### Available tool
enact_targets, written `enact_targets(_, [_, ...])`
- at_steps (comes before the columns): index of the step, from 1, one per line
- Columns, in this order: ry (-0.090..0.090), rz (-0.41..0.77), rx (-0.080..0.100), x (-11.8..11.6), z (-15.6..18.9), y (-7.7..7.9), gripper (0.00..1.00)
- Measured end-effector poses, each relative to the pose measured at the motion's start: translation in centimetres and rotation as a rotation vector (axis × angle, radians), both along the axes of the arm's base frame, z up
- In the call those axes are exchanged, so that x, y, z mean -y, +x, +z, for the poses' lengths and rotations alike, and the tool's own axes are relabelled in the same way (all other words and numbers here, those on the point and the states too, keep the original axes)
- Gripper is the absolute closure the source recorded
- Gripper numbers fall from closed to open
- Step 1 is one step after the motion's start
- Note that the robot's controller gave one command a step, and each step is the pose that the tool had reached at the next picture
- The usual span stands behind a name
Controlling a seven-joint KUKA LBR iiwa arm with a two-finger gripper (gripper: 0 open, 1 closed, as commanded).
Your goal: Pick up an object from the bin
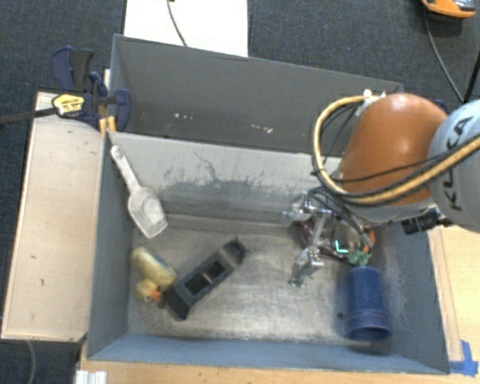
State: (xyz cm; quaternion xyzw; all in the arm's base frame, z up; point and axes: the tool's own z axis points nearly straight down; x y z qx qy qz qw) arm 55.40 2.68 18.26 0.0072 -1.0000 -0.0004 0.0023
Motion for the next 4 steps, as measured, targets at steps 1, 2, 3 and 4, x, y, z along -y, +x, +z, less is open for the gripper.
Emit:
enact_targets(1, [0.000, -0.001, 0.008, 0.0, 0.4, 0.2, 0.00])
enact_targets(2, [-0.002, 0.221, 0.017, -3.6, -3.9, 1.2, 0.00])
enact_targets(3, [0.001, 0.307, 0.008, -7.5, -5.3, 0.6, 0.00])
enact_targets(4, [0.001, 0.057, 0.007, -10.1, -4.9, 0.1, 0.00])
